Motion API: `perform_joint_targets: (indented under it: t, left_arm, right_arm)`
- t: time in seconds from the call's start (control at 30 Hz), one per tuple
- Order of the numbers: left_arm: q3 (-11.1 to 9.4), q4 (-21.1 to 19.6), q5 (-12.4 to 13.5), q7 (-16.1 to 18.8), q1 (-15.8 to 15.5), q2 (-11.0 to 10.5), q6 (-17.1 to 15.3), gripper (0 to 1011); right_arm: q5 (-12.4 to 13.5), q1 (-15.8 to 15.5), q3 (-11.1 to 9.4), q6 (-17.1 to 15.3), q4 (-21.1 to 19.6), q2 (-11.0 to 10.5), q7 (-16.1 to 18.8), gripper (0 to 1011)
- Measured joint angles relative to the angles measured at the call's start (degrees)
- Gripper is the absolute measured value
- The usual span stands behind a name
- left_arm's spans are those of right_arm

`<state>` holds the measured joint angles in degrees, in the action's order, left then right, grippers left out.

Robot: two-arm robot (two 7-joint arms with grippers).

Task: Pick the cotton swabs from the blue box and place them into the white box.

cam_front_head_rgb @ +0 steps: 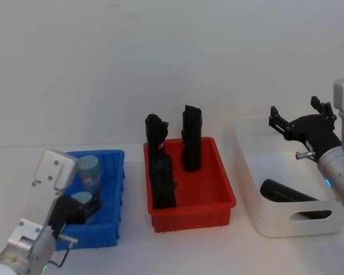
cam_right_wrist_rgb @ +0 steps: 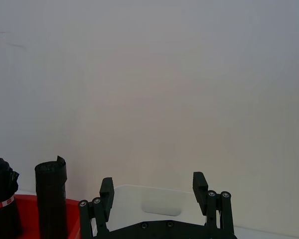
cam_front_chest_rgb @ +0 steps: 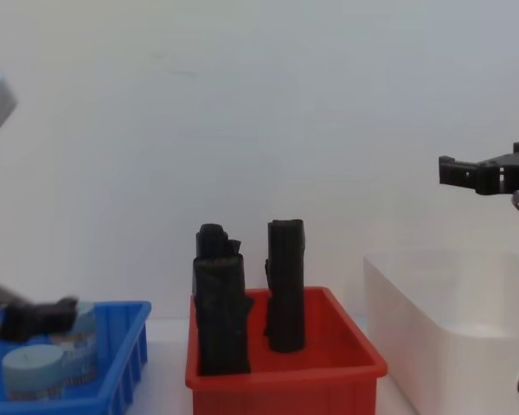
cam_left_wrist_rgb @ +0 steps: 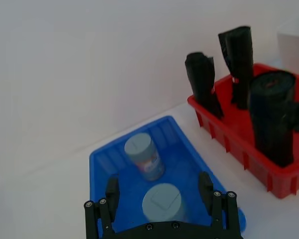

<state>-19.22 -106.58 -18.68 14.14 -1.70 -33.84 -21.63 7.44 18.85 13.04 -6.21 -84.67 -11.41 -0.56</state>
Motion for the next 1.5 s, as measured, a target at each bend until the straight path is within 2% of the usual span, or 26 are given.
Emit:
perform_joint_targets:
  t: [0.17, 0.27, 0.47, 0.6, 0.83, 1.07, 1.27, 1.5]
  left_arm:
    - [1.3, 0.2, -3.2, 0.6, 2.1, -1.8, -1.0, 1003]
    - [1.8, 0.4, -4.1, 0.7, 2.8, -2.3, -1.3, 1003]
    - [2.2, 0.4, -4.6, 0.6, 3.1, -2.6, -1.6, 1003]
    - [2.2, 0.4, -3.7, 0.0, 2.8, -2.2, -1.5, 1003]
    - [1.8, 0.6, -0.9, -2.9, 0.9, -0.5, -0.2, 1003]
    - [1.1, 2.9, 1.6, -7.5, -2.3, 2.3, 1.3, 1003]
    - [0.8, 5.0, 2.4, -9.1, -4.3, 4.3, 1.3, 1003]
    - [0.6, 7.1, 2.8, -9.4, -6.2, 6.4, -0.5, 1003]
  right_arm:
    - [0.0, 0.0, 0.0, 0.0, 0.0, 0.0, 0.0, 1002]
    - [0.0, 0.0, 0.0, 0.0, 0.0, 0.0, 0.0, 1002]
    - [0.0, 0.0, 0.0, 0.0, 0.0, 0.0, 0.0, 1002]
    - [0.0, 0.0, 0.0, 0.0, 0.0, 0.0, 0.0, 1002]
    - [0.0, 0.0, 0.0, 0.0, 0.0, 0.0, 0.0, 1002]
    - [0.0, 0.0, 0.0, 0.0, 0.0, 0.0, 0.0, 1002]
    - [0.0, 0.0, 0.0, 0.0, 0.0, 0.0, 0.0, 1001]
    - [0.0, 0.0, 0.0, 0.0, 0.0, 0.0, 0.0, 1001]
